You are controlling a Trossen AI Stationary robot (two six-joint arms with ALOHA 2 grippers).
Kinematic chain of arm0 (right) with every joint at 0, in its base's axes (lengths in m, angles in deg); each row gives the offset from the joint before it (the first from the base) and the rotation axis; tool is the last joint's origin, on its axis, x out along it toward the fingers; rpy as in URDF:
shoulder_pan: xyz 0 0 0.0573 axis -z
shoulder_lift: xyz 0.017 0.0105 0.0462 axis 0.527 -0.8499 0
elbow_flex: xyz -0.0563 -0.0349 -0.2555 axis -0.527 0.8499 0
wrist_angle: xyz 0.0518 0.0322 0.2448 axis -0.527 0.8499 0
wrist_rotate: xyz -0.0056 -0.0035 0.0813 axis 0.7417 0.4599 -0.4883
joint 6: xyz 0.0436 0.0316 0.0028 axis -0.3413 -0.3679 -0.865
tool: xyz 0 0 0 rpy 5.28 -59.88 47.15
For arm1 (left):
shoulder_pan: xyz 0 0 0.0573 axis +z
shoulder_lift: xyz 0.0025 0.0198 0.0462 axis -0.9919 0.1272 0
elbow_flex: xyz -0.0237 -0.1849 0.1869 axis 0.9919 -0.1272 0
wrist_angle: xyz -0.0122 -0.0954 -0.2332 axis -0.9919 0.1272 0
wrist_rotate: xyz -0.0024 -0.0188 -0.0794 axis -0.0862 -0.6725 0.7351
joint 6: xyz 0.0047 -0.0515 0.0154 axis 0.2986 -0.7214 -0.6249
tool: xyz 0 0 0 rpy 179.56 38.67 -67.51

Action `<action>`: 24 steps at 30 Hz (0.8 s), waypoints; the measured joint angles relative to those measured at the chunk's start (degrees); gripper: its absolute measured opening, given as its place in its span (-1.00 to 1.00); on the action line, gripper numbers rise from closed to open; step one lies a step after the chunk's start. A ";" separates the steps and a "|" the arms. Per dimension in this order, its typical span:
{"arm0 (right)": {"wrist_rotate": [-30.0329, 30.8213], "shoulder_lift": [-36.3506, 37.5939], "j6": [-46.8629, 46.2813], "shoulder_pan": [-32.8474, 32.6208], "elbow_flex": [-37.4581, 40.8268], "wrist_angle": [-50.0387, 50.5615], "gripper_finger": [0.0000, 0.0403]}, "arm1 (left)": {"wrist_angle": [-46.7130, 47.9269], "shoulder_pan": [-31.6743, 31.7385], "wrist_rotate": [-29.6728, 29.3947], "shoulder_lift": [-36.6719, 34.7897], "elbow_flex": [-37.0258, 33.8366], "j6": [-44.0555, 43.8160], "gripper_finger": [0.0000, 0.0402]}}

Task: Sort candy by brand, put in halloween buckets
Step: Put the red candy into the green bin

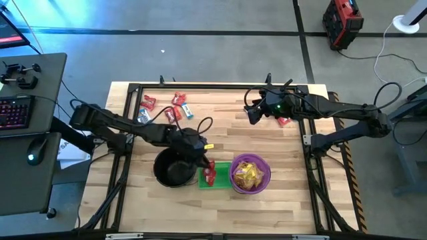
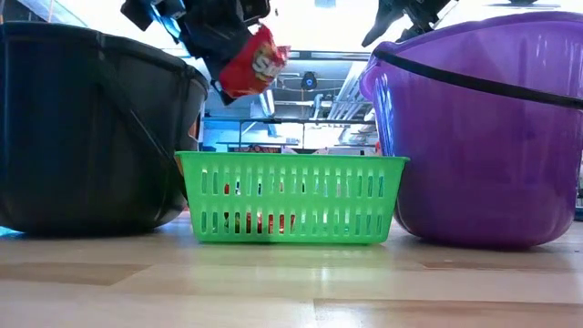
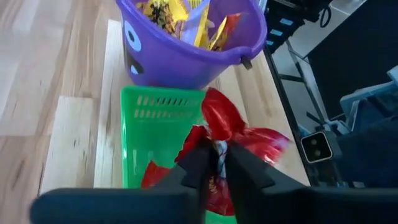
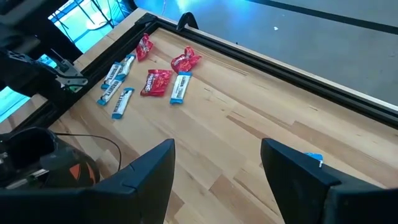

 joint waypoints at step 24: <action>-12.42 -1.58 -10.95 18.49 11.95 15.23 0.15 | 19.22 18.99 -9.72 -23.94 6.29 3.89 -0.14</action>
